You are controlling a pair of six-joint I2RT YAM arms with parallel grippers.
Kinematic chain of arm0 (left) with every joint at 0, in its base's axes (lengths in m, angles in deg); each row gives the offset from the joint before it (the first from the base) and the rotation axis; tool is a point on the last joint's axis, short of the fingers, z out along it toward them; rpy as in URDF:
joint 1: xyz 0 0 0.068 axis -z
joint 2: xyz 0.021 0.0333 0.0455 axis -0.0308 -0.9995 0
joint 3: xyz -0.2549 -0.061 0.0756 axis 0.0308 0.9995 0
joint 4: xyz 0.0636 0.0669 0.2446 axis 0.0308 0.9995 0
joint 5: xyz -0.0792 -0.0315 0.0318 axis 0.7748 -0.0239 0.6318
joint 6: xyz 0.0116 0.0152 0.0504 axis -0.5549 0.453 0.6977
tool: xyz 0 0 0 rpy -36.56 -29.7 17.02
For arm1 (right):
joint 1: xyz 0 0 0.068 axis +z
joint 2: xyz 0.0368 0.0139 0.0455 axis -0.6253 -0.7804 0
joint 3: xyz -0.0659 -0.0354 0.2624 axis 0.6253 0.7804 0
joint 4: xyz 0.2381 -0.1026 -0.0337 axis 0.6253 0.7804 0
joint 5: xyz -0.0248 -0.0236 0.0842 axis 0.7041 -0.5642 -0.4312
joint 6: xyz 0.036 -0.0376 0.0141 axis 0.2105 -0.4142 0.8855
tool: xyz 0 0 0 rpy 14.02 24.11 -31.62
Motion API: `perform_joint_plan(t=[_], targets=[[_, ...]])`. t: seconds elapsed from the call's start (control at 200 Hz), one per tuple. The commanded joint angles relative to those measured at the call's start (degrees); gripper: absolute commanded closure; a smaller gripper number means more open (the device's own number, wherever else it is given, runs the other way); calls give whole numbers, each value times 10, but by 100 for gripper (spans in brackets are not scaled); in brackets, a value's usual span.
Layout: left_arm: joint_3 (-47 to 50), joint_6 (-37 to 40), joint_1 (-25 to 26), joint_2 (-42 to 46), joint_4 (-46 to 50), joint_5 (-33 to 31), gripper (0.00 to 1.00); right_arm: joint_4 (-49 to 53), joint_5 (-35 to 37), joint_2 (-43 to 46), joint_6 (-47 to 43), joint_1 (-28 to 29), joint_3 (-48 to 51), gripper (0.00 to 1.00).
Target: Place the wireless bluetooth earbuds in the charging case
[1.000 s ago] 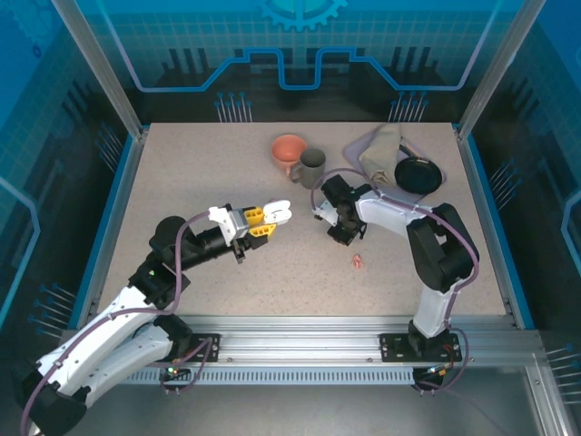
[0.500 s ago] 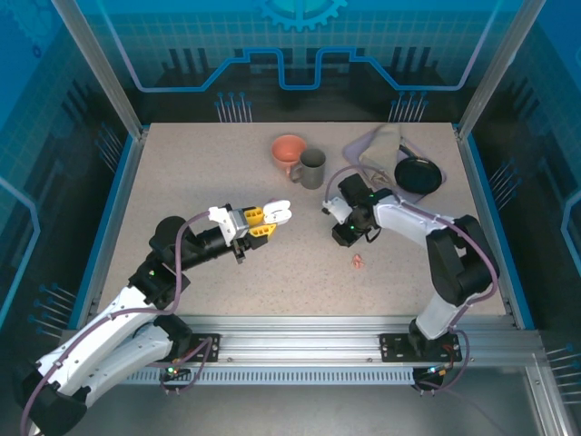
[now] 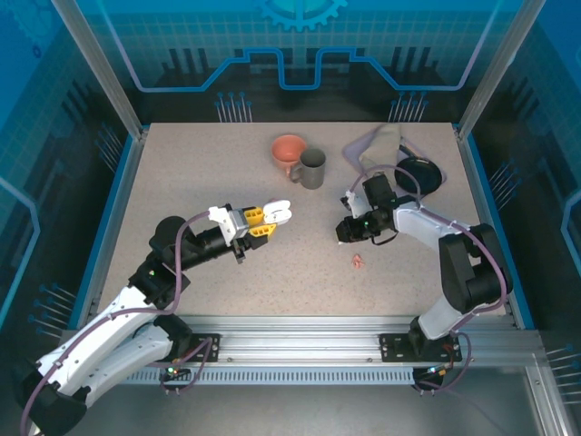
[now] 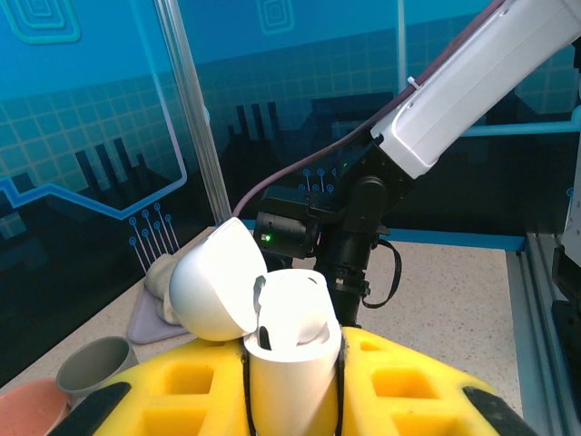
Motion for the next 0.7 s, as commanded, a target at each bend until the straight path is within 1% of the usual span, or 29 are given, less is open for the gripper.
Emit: perform_joint_plan(t=[0.0,0.08,0.35,0.425,0.695], targets=[[-8,-7,5,0,-17,-2,100,-57,-86,-12,85,-12,20,82],[-7,-7,5,-1,-18,-2,100,-85,-108,-31,107,-16,24,83],[-8,-6,6,1,-16,-3,100,-103,-119,-82,114,-25,24,83],[-8,-6,5,0,-16,-3,100,-111,-126,-91,117,-29,40,83],[-9,-7,5,-2,-15,-3,100,-118,-146,-104,117,-54,46,83]])
